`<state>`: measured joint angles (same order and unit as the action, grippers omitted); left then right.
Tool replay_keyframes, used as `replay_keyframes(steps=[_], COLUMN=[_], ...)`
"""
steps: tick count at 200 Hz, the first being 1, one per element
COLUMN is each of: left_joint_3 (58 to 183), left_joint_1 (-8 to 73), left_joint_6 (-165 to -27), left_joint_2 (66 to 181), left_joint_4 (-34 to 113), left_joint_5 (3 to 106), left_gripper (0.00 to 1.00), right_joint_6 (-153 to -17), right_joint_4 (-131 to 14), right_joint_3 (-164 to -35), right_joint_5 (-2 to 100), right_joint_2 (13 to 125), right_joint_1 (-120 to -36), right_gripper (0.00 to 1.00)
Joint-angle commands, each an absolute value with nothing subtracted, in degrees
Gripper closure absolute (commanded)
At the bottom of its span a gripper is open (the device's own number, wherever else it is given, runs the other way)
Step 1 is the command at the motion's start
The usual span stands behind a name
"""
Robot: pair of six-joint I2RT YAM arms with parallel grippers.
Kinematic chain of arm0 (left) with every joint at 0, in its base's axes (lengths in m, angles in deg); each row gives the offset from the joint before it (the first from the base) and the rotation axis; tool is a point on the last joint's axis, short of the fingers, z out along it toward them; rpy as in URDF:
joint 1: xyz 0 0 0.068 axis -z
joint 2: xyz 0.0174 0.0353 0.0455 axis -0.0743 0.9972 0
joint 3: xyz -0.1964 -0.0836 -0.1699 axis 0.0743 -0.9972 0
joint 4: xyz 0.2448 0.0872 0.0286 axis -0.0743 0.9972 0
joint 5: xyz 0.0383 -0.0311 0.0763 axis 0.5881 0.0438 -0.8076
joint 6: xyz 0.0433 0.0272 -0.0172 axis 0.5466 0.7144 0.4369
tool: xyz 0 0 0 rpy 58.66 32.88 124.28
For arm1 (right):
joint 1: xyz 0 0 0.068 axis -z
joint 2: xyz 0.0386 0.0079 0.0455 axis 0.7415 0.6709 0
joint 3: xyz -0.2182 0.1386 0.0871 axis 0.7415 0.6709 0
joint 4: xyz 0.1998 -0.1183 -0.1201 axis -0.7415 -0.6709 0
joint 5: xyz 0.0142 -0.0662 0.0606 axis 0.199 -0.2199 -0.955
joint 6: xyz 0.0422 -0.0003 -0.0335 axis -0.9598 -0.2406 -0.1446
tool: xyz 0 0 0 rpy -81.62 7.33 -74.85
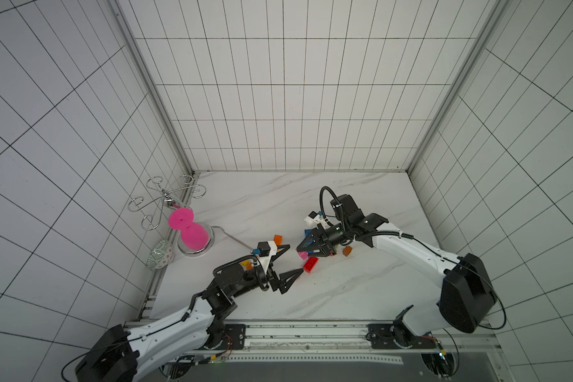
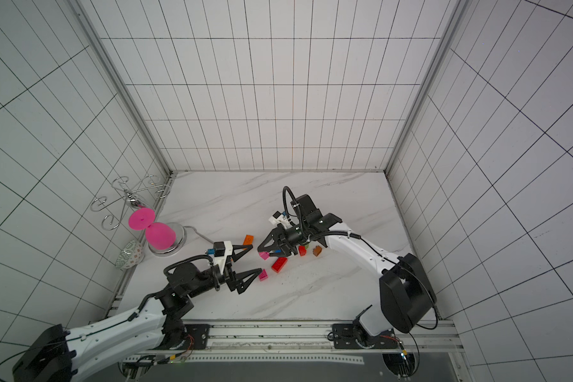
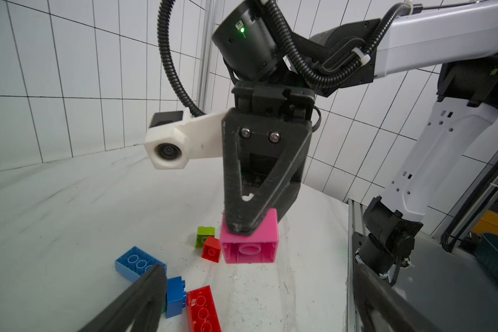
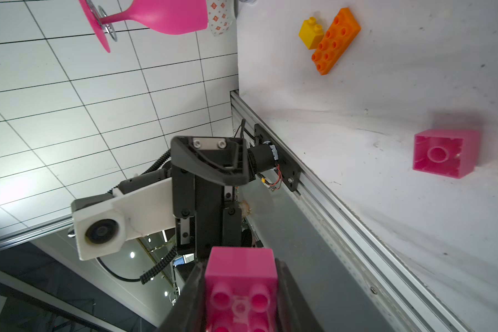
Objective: Assemble the letter p with lego
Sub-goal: Assemble the lego brick with the lego brick.
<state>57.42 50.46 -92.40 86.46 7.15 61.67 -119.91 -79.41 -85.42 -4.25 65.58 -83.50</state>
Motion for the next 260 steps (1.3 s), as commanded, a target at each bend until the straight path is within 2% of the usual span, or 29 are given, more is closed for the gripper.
replay_keyframes(steps=[1,29,63,115,209,221,242,260], left_joint_3=[59.8,60.9,61.9,62.6,62.5,62.5,62.8,63.3], left_joint_1=[50.9,51.0,50.9,51.0,50.9,51.0,51.0,50.9], left_joint_6=[-89.8,-89.3,-88.9,-88.7,-88.4,-88.4,-88.6,-89.2], left_joint_2=[87.5,88.3,89.2,90.1,89.5,89.4,89.8,90.5], left_joint_4=[6.1,7.8,9.1,9.8,10.6,10.7,10.8,11.8], left_joint_5=[63.1,62.8,62.3,62.2,60.1,60.0,59.8,58.9], left_gripper=[0.09,0.22,0.32,0.60,0.59,0.64,0.83,0.90], right_joint_6=[-127.3,-128.3,-130.3,-131.3,-129.9,-129.6,-129.1,-128.2], right_joint_4=[-70.7,-68.9,-65.0,-62.5,-62.0,-62.0,-61.9,-62.0], right_joint_3=[-83.0,-81.8,-80.0,-79.5,-78.8,-78.7,-78.5,-78.4], right_joint_5=[-8.4,-8.3,-8.3,-8.3,-8.6,-8.7,-8.9,-8.3], right_joint_2=[63.6,64.1,65.5,67.0,69.2,69.5,70.0,70.1], right_joint_1=[-83.4,-83.5,-84.2,-85.0,-85.5,-85.5,-85.4,-85.1], right_gripper=[0.78,0.78,0.78,0.78,0.76,0.75,0.73,0.66])
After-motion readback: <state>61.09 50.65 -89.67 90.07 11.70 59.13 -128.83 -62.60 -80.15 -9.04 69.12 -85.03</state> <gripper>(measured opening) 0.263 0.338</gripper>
